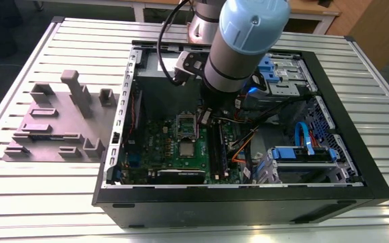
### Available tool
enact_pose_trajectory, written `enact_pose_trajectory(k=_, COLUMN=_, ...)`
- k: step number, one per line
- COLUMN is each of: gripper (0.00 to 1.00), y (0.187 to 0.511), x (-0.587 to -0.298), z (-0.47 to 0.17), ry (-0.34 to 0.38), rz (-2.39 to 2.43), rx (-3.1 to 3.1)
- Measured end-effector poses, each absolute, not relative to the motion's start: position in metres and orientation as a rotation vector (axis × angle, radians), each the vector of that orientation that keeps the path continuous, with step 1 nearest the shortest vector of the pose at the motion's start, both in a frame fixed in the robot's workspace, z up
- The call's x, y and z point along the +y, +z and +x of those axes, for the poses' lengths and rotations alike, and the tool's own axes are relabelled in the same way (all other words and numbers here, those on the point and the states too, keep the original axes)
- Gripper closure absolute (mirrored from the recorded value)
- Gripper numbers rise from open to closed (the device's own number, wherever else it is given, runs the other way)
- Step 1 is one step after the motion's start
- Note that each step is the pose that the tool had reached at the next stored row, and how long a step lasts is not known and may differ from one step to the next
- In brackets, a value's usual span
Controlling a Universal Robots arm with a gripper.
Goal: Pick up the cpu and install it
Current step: 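Close the cpu cover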
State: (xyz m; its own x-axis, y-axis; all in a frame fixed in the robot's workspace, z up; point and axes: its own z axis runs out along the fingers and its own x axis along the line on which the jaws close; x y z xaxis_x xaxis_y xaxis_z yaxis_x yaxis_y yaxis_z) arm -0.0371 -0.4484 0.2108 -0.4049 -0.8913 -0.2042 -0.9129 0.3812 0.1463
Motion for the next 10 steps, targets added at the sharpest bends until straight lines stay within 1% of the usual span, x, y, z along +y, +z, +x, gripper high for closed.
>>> enact_pose_trajectory(k=10, gripper=0.9, y=0.206, x=-0.447, z=-0.037, ry=0.367, rz=-1.658, rx=2.53)
